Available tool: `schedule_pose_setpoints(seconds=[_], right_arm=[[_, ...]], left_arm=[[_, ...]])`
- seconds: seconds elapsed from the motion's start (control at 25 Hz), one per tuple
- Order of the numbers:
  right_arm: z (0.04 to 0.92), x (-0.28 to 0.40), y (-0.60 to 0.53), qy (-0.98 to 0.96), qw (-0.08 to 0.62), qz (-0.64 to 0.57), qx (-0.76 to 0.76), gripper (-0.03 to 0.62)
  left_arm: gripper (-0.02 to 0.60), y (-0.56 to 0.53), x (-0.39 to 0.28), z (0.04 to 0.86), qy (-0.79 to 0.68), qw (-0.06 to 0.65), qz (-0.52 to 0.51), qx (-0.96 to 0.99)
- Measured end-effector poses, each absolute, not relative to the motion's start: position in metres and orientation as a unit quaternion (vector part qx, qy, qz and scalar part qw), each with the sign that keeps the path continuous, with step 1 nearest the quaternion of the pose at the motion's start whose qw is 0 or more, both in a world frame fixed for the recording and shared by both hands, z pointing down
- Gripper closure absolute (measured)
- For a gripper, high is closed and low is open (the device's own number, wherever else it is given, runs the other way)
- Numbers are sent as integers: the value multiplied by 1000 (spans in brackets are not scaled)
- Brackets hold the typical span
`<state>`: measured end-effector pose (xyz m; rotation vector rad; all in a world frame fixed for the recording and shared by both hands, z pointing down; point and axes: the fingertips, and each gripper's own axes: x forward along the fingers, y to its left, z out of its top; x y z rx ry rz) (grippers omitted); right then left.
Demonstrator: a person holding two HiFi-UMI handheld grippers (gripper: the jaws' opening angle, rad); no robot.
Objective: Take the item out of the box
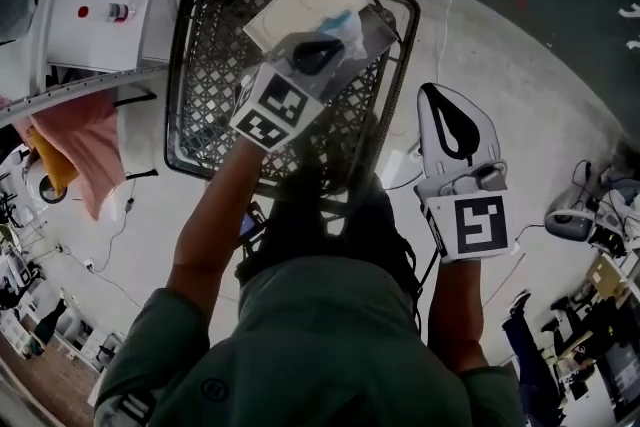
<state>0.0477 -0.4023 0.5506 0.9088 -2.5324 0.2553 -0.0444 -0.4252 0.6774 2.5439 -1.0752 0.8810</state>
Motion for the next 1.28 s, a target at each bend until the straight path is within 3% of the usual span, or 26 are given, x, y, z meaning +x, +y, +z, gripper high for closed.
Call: schedule_pose_setpoints(seconds=[0.56, 1.28], right_arm=[[426, 31, -358, -927, 182, 3, 328, 588], [313, 26, -291, -927, 144, -73, 339, 586]], left_arm=[[563, -358, -86, 481, -411, -6, 262, 873], [563, -272, -122, 328, -448, -125, 229, 855]])
